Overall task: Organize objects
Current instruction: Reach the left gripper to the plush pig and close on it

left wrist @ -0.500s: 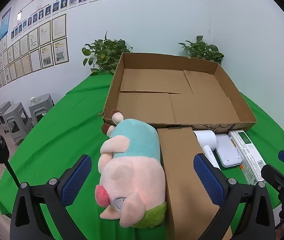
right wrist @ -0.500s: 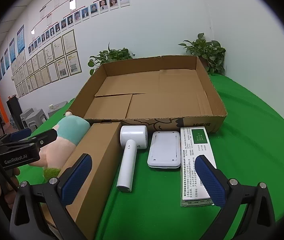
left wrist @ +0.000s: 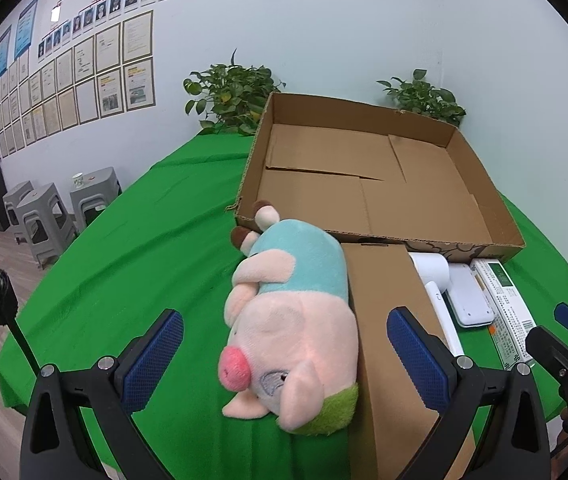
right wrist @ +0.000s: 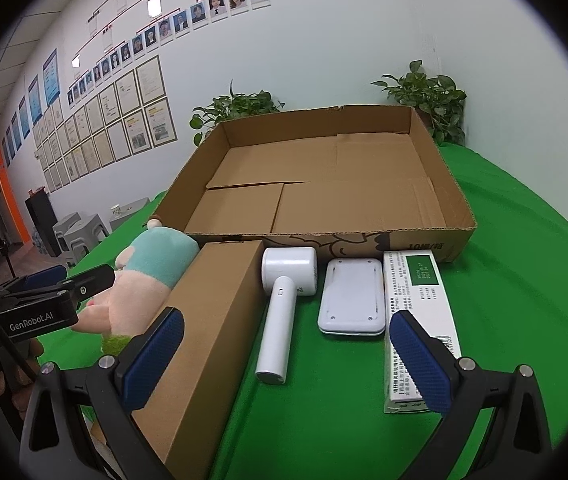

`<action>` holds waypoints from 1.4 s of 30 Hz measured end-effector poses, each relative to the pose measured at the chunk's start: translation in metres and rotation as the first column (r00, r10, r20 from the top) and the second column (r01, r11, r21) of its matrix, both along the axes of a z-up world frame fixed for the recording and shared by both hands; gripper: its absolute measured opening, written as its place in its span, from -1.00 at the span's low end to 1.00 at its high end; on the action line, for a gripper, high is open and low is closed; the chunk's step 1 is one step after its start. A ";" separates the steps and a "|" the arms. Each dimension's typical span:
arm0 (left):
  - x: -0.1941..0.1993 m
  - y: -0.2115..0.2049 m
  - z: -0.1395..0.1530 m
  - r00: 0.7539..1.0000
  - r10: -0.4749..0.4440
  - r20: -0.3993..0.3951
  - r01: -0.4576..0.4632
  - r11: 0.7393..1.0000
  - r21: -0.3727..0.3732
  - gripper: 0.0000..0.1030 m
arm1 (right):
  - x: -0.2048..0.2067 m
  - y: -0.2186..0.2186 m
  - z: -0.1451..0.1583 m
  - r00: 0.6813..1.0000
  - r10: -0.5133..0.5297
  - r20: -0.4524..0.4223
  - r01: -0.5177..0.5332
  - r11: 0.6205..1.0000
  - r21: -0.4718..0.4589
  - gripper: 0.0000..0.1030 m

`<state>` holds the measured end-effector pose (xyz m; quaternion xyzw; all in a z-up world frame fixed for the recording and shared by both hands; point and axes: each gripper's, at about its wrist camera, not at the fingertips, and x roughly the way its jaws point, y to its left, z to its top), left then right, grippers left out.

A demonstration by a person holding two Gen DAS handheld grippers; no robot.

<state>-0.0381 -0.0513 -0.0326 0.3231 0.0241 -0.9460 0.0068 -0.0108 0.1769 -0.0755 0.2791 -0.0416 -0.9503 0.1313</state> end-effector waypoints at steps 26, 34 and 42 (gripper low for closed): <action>-0.024 -0.025 -0.049 0.981 -0.164 0.106 0.152 0.981 0.118 0.63 | 0.008 -0.003 0.028 0.997 0.076 -0.003 -0.076 0.987 -0.144 0.99; -0.026 -0.026 -0.059 0.972 -0.216 0.093 0.198 0.965 0.170 0.16 | -0.015 -0.047 0.046 0.973 0.229 0.023 -0.221 0.960 -0.173 0.99; 0.002 -0.041 -0.056 0.974 -0.204 0.096 0.180 0.959 0.218 -0.05 | -0.057 -0.103 0.025 0.913 0.367 0.177 -0.331 0.921 -0.205 0.99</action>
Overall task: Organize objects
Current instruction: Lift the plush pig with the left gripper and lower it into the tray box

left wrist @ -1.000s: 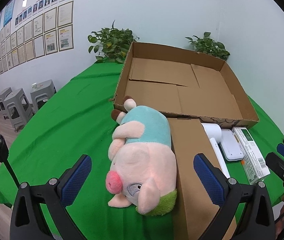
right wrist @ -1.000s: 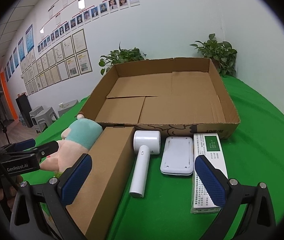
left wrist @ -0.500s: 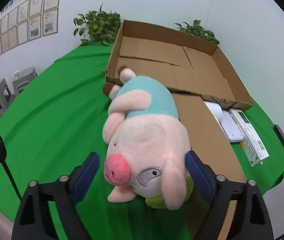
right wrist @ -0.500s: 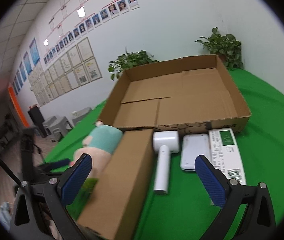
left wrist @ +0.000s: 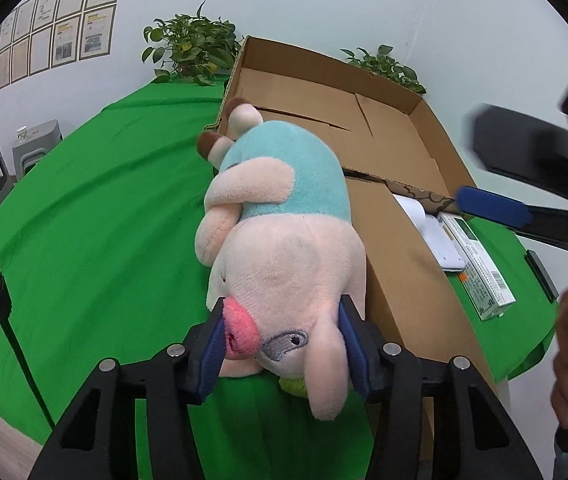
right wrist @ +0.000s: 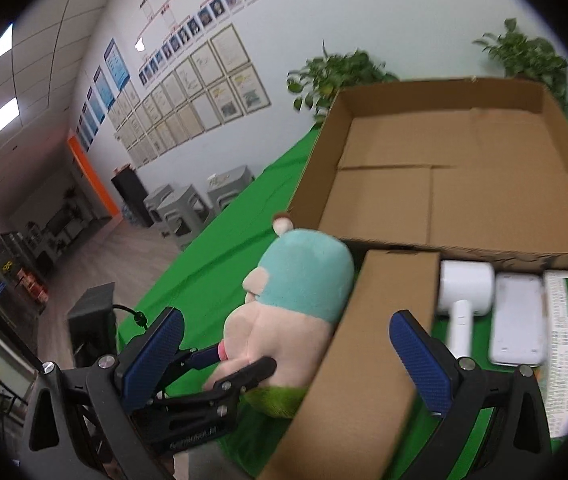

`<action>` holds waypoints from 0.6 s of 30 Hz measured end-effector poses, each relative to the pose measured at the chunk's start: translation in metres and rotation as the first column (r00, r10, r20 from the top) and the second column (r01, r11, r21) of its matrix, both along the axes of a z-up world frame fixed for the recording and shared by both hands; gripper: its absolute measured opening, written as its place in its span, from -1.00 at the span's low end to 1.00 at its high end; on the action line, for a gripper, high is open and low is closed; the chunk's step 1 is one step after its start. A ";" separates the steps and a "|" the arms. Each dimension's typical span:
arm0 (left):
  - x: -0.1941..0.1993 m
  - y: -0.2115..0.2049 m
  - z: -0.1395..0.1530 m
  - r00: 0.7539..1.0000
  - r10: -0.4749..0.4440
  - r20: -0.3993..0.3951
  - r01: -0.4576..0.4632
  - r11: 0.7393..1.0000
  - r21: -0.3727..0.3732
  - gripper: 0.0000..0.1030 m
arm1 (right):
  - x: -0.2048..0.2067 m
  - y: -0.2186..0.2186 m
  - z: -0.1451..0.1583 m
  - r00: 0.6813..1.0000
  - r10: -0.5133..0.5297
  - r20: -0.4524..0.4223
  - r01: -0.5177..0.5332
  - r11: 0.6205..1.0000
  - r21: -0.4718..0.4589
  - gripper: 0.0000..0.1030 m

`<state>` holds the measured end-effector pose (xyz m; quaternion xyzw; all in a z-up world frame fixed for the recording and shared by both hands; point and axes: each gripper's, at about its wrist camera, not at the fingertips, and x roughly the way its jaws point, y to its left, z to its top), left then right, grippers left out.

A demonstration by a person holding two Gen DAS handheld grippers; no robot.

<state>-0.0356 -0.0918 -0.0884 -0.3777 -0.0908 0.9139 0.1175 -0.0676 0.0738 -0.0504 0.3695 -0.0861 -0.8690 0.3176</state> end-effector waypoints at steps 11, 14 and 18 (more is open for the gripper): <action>0.026 -0.018 0.005 1.000 0.021 -0.008 -0.021 0.999 0.038 -0.10 | -0.024 -0.048 -0.029 0.976 0.123 0.180 -0.133 0.990 0.044 0.99; 0.027 -0.025 0.006 1.000 0.026 -0.007 -0.026 0.998 0.056 -0.11 | -0.024 -0.057 -0.030 0.971 0.141 0.195 -0.158 0.985 0.076 0.98; 0.031 -0.031 0.007 1.000 0.025 -0.010 -0.024 0.998 0.058 -0.13 | -0.025 -0.062 -0.042 0.961 0.114 0.252 -0.152 0.979 0.135 0.85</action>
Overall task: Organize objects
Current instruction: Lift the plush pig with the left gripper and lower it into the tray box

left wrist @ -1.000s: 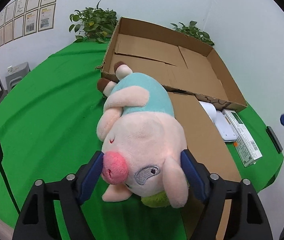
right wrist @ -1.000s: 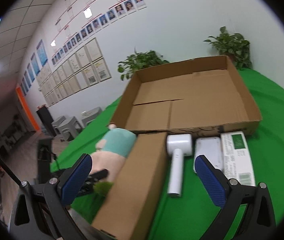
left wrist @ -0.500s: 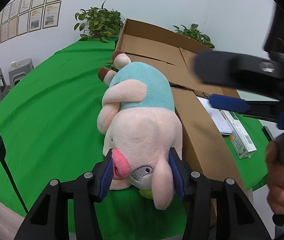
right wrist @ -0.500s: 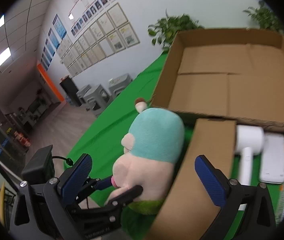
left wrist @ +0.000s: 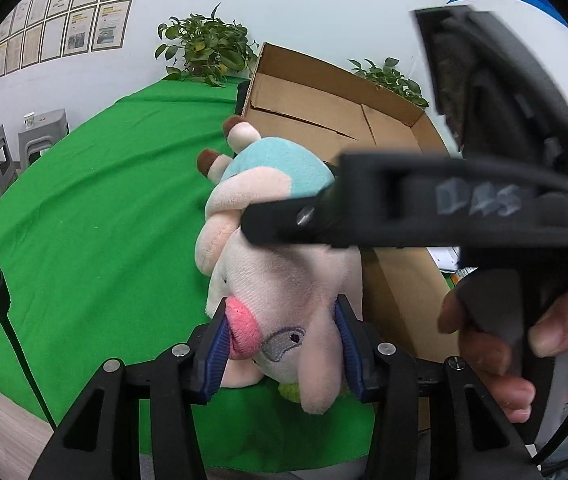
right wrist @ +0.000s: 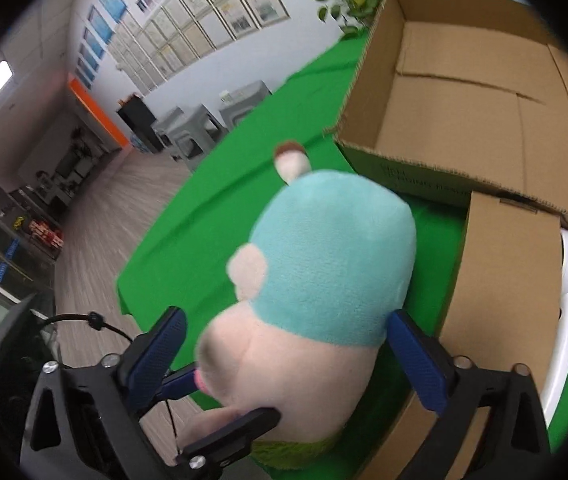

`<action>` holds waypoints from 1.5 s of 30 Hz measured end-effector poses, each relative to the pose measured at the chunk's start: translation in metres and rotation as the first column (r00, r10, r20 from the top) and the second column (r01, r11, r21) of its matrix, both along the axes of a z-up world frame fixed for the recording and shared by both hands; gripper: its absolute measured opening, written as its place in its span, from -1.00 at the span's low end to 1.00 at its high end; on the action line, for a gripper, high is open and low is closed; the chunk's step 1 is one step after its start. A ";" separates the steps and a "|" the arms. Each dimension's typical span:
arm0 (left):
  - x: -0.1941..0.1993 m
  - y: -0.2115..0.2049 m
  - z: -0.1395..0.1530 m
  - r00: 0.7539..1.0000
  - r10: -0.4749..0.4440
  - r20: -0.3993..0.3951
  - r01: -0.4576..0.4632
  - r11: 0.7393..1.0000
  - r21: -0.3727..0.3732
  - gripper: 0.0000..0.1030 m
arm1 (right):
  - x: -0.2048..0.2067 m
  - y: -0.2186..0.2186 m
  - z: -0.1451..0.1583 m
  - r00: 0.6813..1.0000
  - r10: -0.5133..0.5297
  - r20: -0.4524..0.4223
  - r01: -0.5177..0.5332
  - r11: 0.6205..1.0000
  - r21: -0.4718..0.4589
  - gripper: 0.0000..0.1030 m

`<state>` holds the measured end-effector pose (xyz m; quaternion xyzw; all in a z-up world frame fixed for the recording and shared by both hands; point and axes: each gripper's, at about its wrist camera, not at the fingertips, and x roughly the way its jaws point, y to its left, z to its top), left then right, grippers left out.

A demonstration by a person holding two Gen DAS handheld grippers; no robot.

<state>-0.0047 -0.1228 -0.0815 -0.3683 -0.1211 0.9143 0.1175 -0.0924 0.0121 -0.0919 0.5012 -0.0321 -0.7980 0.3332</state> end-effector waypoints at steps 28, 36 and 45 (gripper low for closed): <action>-0.082 0.055 0.230 0.850 -0.151 -0.504 0.129 0.989 -0.078 -0.18 | -0.033 0.060 0.225 0.777 -0.169 -0.607 0.134 0.986 -0.103 0.16; -0.205 0.058 0.197 0.911 -0.175 -0.373 0.167 0.985 -0.052 -0.18 | -0.099 0.044 0.189 0.818 -0.191 -0.542 0.179 0.981 -0.075 0.16; -0.285 0.048 0.086 0.978 -0.171 -0.117 0.180 0.981 0.076 -0.18 | -0.159 0.043 0.091 0.913 -0.174 -0.370 0.186 0.983 -0.002 0.16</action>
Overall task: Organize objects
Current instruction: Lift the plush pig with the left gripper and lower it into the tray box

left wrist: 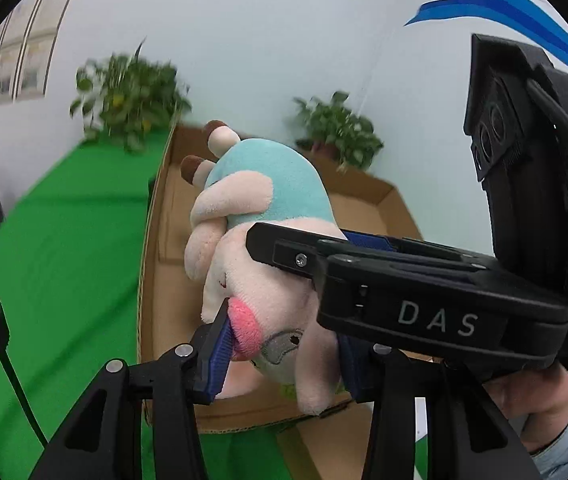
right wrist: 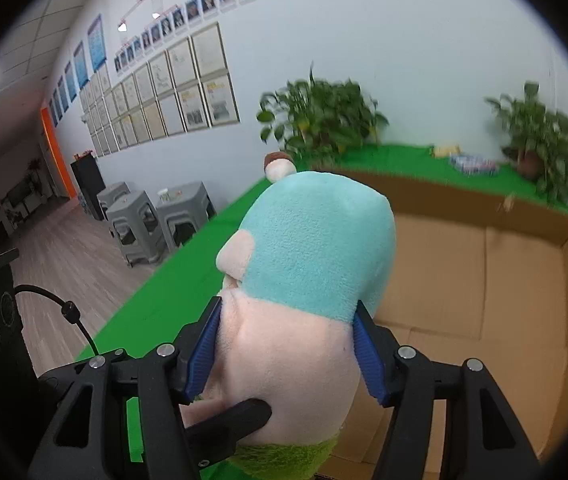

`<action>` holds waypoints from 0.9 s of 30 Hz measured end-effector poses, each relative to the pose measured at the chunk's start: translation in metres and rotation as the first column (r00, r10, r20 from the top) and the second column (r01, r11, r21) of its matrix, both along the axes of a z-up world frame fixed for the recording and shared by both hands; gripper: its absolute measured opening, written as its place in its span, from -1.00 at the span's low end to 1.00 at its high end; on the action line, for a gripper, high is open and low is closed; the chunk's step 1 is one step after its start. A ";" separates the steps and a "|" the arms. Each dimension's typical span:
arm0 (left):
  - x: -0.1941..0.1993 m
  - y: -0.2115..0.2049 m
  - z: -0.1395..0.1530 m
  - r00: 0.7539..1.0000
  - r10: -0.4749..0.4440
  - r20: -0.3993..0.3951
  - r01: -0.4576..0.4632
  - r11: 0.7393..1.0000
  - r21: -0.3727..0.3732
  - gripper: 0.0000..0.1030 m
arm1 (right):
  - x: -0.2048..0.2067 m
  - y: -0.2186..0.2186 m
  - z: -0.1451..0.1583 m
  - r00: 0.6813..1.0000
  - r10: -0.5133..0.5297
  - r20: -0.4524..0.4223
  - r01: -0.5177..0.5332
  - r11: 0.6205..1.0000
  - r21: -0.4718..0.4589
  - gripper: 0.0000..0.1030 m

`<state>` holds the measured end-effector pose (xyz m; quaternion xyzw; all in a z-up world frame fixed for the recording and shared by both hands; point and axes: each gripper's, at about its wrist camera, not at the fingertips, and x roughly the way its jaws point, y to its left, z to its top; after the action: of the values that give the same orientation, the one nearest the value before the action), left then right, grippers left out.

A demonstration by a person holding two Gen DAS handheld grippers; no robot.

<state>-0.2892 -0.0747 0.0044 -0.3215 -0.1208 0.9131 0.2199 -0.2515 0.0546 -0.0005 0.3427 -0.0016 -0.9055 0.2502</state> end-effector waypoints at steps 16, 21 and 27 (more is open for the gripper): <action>0.003 -0.032 -0.086 0.984 0.115 0.138 -0.111 0.993 -0.036 0.12 | -0.011 -0.024 -0.065 0.994 0.058 0.092 -0.059 0.998 0.004 0.69; 0.037 -0.043 -0.069 0.984 0.155 0.093 -0.153 0.988 -0.029 0.16 | -0.006 -0.002 -0.049 0.985 0.108 0.131 -0.090 0.986 -0.142 0.72; 0.049 -0.056 -0.061 0.974 0.208 0.089 -0.203 0.977 -0.057 0.34 | -0.010 0.017 -0.063 0.969 0.056 0.240 -0.013 0.984 -0.177 0.73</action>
<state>-0.2407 -0.1303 -0.0564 -0.3552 -0.1421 0.9173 0.1106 -0.2611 0.0716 -0.0632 0.4282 -0.1053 -0.8484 0.2928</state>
